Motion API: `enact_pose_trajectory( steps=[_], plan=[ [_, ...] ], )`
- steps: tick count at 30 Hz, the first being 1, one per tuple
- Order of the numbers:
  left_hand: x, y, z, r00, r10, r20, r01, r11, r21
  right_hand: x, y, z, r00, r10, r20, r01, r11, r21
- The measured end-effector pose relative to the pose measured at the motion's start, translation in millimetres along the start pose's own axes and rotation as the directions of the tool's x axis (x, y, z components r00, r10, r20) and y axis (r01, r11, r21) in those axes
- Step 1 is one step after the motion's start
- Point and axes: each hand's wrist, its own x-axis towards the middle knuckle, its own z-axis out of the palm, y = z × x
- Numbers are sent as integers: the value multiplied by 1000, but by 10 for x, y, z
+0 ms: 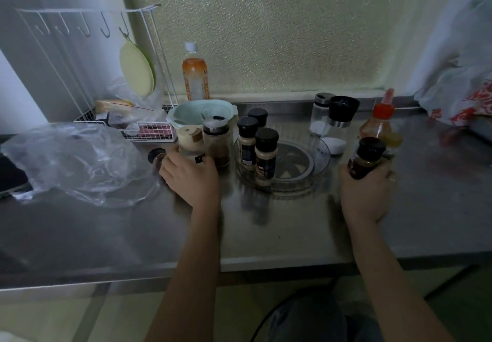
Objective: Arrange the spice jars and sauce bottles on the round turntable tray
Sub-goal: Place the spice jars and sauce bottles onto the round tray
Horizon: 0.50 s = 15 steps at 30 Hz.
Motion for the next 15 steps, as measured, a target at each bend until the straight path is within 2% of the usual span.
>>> enact_pose_trajectory(
  steps=[3,5,8,9,11,13,15],
  plan=[
    [27,1,-71,994,-68,-80,66,998,-24,19,2,-7,999,-16,31,15,999,38],
    [80,-50,-81,983,-148,-111,150,989,4,-13,-46,-61,999,-50,17,46,980,194],
    [128,-119,-43,957,-288,21,287,958,25,-82,-191,-107,974,-207,-96,228,847,480],
    [132,-131,-34,949,-311,50,310,950,24,-87,-253,-90,965,-248,-82,253,811,527],
    [134,-132,-30,948,-310,77,310,951,13,-92,-415,-32,934,-352,70,265,807,527],
    [159,-122,-39,943,-315,109,315,949,25,-101,-507,83,867,-436,241,316,856,410],
    [195,-138,-56,928,-336,160,330,942,68,-97,-481,201,824,-487,289,394,860,325]
  ],
)
